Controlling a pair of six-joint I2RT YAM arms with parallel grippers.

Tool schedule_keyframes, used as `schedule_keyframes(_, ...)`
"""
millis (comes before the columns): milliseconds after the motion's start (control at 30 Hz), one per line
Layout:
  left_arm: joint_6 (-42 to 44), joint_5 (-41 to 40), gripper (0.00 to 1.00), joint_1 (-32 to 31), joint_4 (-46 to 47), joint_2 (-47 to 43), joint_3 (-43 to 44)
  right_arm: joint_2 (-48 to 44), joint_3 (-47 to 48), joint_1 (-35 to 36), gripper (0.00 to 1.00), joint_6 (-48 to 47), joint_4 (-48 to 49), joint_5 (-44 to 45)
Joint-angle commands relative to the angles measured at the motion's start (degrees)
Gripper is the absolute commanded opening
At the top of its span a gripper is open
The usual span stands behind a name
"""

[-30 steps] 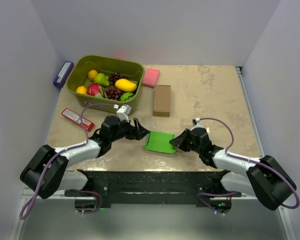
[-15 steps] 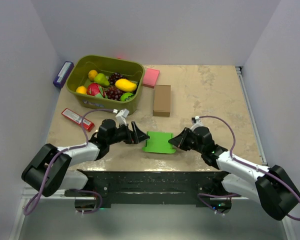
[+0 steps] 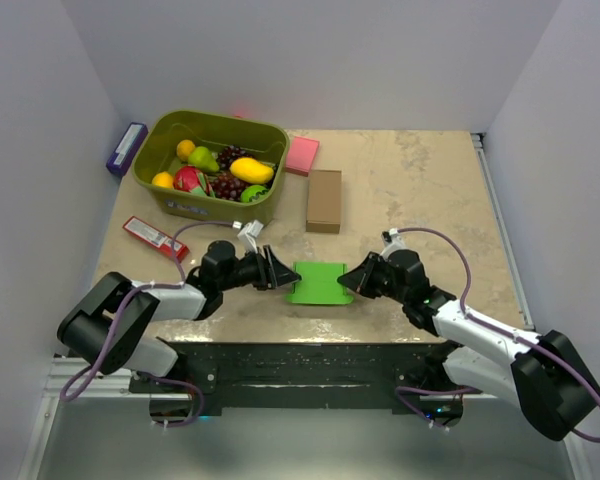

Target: Fold the paper box

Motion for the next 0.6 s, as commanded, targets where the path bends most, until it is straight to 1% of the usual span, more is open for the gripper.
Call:
schedule_keyframes(0,-3.5,4.2,0.51,-2.6,9.1,0.7,0.3,0.9,2.5,0.3,0.00,-1.5,0.9,-1.8)
schedule_keyframes(67,-4.5,4.3,0.50,-3.4,10.8,1.8,0.4,1.4,2.5,0.3,0.00,-1.6,1.5,-2.0)
schedule_keyframes(100,-4.7,4.2,0.47,-4.0,11.4,2.0,0.5,1.7,2.5,0.3,0.00,-1.6,1.8,-2.1)
schedule_keyframes(133,-4.7,3.7,0.47,-4.4,11.6,2.6,0.5,1.8,2.6,0.3,0.00,-1.6,1.9,-2.2)
schedule_keyframes(233,-2.9,1.7,0.47,-4.8,8.4,2.9,1.1,1.9,2.5,0.3,0.00,-1.2,2.1,-2.3)
schedule_keyframes(267,-2.7,1.3,0.49,-4.9,7.9,2.8,0.8,1.3,2.6,0.3,0.00,-1.2,1.6,-2.0)
schedule_keyframes(300,-2.5,0.7,0.57,-4.5,7.3,2.4,0.6,1.0,2.7,0.3,0.00,-1.1,0.3,-1.6)
schedule_keyframes(367,-1.9,-1.3,0.64,-4.3,5.1,1.3,0.0,0.0,2.7,0.3,0.00,-1.2,-0.9,-0.6)
schedule_keyframes(400,-1.5,-1.7,0.70,-3.7,4.2,0.6,0.0,-1.0,2.6,0.3,0.00,-1.3,-2.0,-0.4)
schedule_keyframes(500,0.3,-4.6,0.78,-3.0,-1.1,-2.0,0.0,-2.7,2.9,0.3,0.00,-2.1,-4.3,0.6)
schedule_keyframes(567,1.3,-6.2,0.81,-2.9,-3.8,-3.7,0.1,-3.4,2.9,0.3,0.00,-2.2,-4.9,0.6)
